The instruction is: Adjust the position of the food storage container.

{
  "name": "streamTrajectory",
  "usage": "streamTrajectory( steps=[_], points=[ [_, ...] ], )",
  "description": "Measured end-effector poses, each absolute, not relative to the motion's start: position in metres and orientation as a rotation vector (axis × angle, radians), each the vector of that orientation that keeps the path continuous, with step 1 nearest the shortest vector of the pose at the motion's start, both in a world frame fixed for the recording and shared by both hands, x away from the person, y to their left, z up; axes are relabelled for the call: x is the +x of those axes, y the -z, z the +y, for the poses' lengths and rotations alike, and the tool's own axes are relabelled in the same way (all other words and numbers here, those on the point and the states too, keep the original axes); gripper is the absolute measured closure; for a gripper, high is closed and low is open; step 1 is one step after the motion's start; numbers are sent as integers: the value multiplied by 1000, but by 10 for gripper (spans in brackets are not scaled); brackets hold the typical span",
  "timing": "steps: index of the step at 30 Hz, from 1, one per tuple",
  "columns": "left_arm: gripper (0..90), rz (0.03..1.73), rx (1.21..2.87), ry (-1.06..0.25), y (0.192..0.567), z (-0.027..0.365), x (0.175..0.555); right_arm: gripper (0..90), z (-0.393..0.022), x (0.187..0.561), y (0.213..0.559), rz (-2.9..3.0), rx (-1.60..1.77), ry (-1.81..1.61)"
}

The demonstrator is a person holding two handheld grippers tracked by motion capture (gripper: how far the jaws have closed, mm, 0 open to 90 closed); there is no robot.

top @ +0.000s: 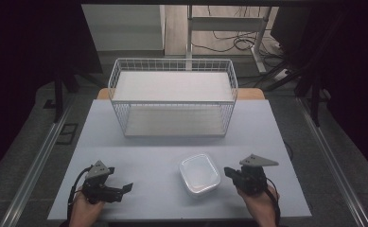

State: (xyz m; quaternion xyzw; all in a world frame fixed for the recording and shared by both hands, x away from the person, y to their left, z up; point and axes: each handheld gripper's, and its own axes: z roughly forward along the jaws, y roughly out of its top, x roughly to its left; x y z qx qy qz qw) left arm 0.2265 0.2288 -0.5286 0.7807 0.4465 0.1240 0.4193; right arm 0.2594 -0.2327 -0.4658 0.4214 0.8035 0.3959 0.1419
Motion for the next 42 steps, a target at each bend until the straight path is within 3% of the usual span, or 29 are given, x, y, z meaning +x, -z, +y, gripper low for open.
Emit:
streamTrajectory(
  steps=[7,17,21,30,32,36,42],
  points=[
    [17,1122,1945,-300,528,229,227,895,-225,216,478,2405,1205,-1132],
    [62,1112,1917,-233,525,220,235,893,-207,228,497,2495,1200,-1085],
    [256,1028,2003,-277,520,194,252,893,-208,229,498,2490,1212,-1088],
    [846,871,2052,-126,519,127,324,892,-207,239,498,2486,1221,-1085],
    [896,844,2033,-85,520,112,340,892,-207,242,498,2487,1220,-1081],
    [898,817,2059,-42,522,88,355,893,-206,251,497,2475,1234,-1088],
    [899,874,2071,-66,521,94,346,895,-202,275,498,2460,1249,-1075]
  ],
)
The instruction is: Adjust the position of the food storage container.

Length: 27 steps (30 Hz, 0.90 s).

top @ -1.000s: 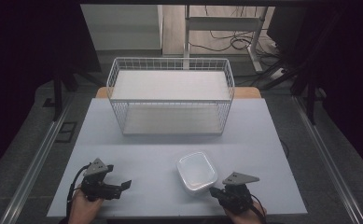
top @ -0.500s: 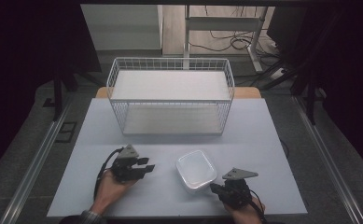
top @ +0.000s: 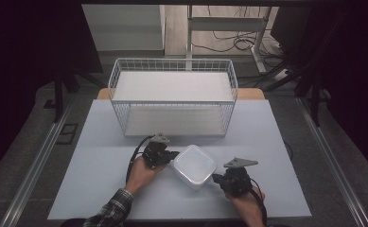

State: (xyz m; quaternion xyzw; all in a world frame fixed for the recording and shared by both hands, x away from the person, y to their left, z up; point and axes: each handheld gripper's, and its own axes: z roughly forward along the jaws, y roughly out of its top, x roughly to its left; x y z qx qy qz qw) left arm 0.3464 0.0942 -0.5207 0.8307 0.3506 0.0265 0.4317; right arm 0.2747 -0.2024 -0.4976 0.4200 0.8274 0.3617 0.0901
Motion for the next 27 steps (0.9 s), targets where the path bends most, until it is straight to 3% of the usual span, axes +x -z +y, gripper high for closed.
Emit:
streamTrajectory(
  steps=[12,23,26,27],
  points=[
    [898,1013,2066,-117,519,125,307,896,-175,313,499,2480,1220,-1065],
    [896,1061,2051,-164,520,139,284,895,-154,317,496,2523,1140,-1033],
    [875,1082,2055,-231,518,145,281,893,-155,318,496,2518,1134,-1036],
    [823,1087,2036,-235,515,153,278,877,-161,316,496,2495,1106,-1027]
  ],
)
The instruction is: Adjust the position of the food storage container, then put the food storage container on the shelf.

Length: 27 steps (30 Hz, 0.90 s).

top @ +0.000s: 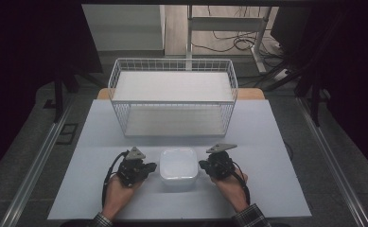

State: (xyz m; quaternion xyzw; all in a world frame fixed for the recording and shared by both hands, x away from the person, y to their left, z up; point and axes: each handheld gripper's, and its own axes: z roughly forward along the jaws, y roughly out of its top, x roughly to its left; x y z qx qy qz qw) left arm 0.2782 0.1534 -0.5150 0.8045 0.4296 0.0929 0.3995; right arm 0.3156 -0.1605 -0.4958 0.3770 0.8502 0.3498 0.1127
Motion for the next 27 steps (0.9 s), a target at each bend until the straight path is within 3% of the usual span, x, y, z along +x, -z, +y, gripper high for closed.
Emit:
streamTrajectory(
  steps=[4,11,12,13,15,21,27],
  points=[
    [675,1061,2006,-247,509,165,268,817,-176,309,494,2466,1073,-1030],
    [322,1037,2003,-248,514,171,254,567,-197,293,486,2409,996,-1124],
    [276,1037,2003,-248,514,171,254,567,-197,293,486,2409,996,-1124],
    [227,1029,1994,-253,516,173,252,438,-201,290,487,2410,989,-1149],
    [153,1032,1990,-252,518,175,251,287,-203,289,490,2426,974,-1163],
    [64,1017,2025,-265,524,174,250,82,-203,288,506,2477,974,-1105],
    [23,993,2054,-268,529,171,252,42,-200,287,504,2475,948,-1121]
  ],
)
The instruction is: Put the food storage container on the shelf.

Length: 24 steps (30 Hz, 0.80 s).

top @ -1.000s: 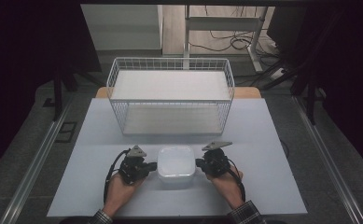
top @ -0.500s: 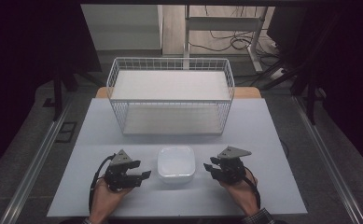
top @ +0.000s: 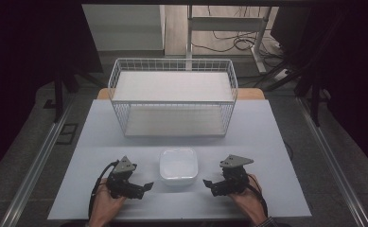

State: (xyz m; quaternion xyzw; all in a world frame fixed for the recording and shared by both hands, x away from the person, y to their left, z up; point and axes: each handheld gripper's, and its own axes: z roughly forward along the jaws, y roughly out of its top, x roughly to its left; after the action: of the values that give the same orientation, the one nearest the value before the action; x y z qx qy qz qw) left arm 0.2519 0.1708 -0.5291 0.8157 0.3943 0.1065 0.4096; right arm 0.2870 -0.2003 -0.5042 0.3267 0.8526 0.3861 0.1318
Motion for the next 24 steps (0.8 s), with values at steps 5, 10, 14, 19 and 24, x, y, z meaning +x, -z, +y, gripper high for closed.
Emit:
streamTrajectory(
  steps=[5,10,14,19,24],
  points=[
    [4,1021,1994,-260,528,175,254,41,-203,290,502,2469,972,-1152],
    [8,1017,1955,-183,523,174,260,37,-201,293,498,2463,973,-1198],
    [11,1011,1965,-190,515,166,265,35,-194,297,492,2449,976,-1226],
    [21,989,1924,-126,508,164,272,20,-187,304,486,2421,1009,-1251],
    [63,951,1930,-110,501,154,278,15,-178,311,480,2408,1078,-1292]
  ],
)
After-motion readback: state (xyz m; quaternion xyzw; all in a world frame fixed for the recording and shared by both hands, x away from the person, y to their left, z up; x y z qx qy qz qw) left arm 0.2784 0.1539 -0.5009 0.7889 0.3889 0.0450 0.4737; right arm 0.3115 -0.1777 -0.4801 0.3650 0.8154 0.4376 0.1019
